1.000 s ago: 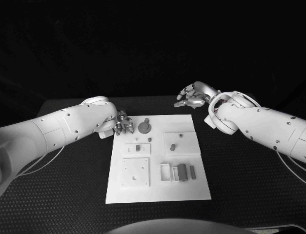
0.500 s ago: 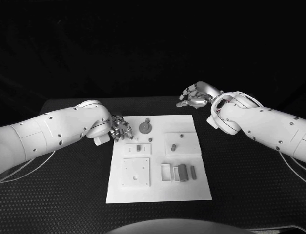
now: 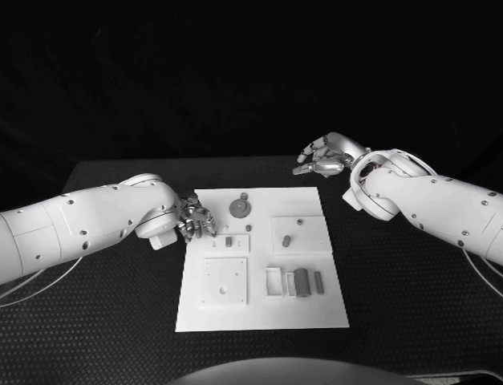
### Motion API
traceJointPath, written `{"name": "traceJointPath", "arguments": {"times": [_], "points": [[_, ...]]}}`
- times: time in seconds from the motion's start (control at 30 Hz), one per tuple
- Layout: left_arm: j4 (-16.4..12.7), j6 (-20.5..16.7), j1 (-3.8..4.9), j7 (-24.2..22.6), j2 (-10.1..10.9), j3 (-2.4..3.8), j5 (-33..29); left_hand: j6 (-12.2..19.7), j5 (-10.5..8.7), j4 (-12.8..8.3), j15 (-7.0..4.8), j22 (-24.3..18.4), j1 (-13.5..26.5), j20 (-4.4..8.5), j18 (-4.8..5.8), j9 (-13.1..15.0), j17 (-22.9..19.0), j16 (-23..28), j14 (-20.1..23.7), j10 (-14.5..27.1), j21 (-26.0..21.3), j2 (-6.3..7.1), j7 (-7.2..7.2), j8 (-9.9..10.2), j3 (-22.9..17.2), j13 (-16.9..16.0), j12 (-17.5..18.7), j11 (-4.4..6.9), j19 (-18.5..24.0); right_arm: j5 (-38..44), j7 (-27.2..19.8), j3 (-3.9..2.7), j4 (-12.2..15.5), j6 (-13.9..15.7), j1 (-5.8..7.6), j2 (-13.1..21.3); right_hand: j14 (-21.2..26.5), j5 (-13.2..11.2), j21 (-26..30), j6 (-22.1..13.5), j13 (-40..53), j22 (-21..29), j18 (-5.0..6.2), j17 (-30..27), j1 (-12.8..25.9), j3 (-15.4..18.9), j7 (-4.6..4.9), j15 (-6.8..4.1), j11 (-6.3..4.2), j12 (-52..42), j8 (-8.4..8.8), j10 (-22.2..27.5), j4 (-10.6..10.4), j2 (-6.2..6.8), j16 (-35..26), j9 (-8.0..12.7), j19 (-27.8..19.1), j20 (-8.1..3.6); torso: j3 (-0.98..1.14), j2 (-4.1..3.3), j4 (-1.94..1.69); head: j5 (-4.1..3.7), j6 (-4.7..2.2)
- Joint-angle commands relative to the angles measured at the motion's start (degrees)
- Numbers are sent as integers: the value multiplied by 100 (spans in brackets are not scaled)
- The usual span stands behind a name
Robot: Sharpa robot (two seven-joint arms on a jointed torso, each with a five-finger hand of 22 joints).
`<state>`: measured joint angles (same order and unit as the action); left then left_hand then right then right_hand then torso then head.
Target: Assemble the parts on the task board
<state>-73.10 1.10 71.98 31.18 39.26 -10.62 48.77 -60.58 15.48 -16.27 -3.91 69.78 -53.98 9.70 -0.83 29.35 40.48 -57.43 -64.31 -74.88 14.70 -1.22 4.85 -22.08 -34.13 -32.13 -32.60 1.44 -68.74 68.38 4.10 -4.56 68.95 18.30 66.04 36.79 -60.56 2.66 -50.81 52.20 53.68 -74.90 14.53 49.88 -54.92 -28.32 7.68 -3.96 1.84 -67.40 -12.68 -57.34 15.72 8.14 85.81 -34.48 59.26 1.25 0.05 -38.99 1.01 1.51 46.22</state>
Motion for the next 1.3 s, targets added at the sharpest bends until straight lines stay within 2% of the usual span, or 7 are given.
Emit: {"name": "traceJointPath", "arguments": {"times": [0.03,0.37,0.43,0.77,1.3], "points": [[-86,-180,4,70,34,-43,28,-178,38,-28,-20,8,-7,-6,-45,281,-8,-31,-38,-132,33,-57,-121,-61,-16,-7,-26,96,-34,4,-16,-3,8,-27,0,6,3,11,37,4,-9,-47,47,-7,31,34,29,-53,-27,-35,-24,26,10,-31,6,-6,-29,1,2,2,1,13,16],[-229,-160,3,104,71,-259,44,-191,21,-27,-22,28,43,-4,-40,289,-11,-46,-38,-134,24,-99,-125,-52,-15,-15,-34,99,-33,4,-15,-3,5,-27,0,12,3,11,38,5,-11,-47,47,-7,31,34,29,-54,-27,-36,-24,26,10,-30,6,-7,-29,1,4,1,6,37,30],[-232,-172,2,133,62,-287,54,-195,5,-26,-23,35,57,-3,-39,291,-12,-51,-37,-135,21,-109,-126,-49,-15,-17,-36,100,-33,4,-15,-3,10,-27,0,14,3,11,38,5,-11,-47,47,-8,31,34,29,-54,-27,-36,-24,27,10,-30,6,-7,-29,1,2,0,5,33,30],[-227,-164,-15,128,38,-299,228,-202,-56,-26,-25,54,96,0,-36,298,-15,-62,-32,-131,12,-137,-127,-38,-19,-23,-41,101,-32,4,-15,-3,21,-29,0,20,3,11,38,5,-13,-47,47,-8,36,35,29,-54,-27,-37,-24,27,8,-28,7,-8,-28,1,-1,-4,6,40,30],[-218,-401,-21,90,6,-300,333,-215,-76,-32,-29,69,105,5,-38,304,-16,-77,-38,-139,9,-147,-132,-36,-29,-31,-52,107,-38,4,-16,-3,24,-25,0,26,4,11,39,7,-16,-48,47,-9,38,33,29,-54,-28,-39,-25,27,6,-28,7,-10,-28,1,0,-4,7,25,36]]}}
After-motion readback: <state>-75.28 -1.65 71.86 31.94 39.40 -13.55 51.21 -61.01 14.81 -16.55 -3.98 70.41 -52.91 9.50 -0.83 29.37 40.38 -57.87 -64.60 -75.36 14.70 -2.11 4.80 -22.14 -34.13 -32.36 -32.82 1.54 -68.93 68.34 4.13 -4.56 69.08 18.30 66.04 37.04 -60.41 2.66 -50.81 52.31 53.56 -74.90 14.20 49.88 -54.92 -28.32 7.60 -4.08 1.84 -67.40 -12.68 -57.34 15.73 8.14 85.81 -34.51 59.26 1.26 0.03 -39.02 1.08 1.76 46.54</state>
